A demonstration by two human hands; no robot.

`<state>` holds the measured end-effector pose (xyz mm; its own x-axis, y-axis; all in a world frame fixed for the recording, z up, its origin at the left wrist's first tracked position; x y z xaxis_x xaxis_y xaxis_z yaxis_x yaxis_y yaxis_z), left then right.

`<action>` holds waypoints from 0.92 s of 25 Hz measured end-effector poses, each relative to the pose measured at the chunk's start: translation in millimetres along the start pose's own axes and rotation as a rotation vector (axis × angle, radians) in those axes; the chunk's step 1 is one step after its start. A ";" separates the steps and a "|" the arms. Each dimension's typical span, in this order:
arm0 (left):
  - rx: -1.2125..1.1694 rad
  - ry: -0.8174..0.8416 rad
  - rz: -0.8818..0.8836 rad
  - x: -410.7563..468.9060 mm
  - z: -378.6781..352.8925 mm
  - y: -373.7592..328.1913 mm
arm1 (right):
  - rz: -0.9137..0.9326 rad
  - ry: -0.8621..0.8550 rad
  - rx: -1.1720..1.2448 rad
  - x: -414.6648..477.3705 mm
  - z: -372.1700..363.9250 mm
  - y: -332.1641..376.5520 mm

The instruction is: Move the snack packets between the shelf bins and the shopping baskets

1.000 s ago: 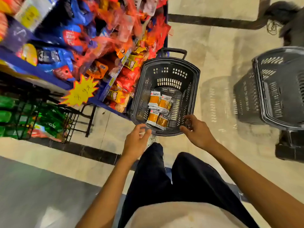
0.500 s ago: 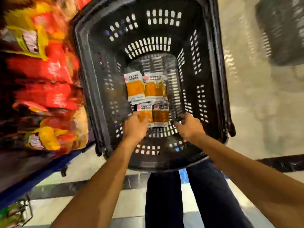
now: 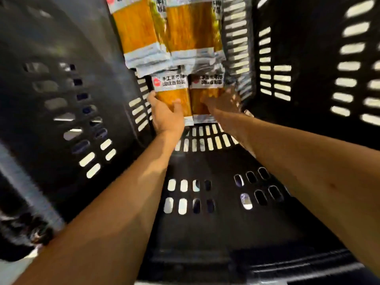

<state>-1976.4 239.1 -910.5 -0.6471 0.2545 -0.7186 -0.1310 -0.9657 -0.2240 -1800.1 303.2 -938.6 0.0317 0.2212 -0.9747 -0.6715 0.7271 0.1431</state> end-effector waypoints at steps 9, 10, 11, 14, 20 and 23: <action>-0.077 0.421 0.219 16.1 -29.9 19.7 | 0.009 -0.049 0.018 13.7 23.0 12.9; -0.078 0.464 0.240 13.2 -32.4 18.2 | 0.019 -0.041 0.011 17.4 24.8 13.5; -0.093 0.487 0.251 10.8 -34.5 16.6 | 0.016 -0.032 -0.001 19.8 25.4 13.8; -0.188 0.461 0.247 6.0 -38.1 17.2 | 0.007 -0.012 -0.033 16.5 26.5 17.7; -0.326 0.503 0.294 -34.0 -10.5 7.6 | -0.045 0.058 0.001 -28.2 40.5 17.3; -0.358 0.530 0.329 -71.7 25.4 -5.8 | -0.072 0.092 -0.009 -78.3 56.1 23.8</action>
<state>-1948.3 225.1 -841.0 -0.1471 0.0313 -0.9886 0.3213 -0.9438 -0.0777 -1777.0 339.6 -849.2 0.0120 0.1074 -0.9941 -0.6766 0.7329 0.0710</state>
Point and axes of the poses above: each hand's wrist, its own x-axis towards the middle knuckle, its own z-axis out of the back of the hand, y = z × x, the point moved 10 cm from there along x, towards the middle knuckle, and after that the axes turned 4 degrees about x, right-handed, at the moved point
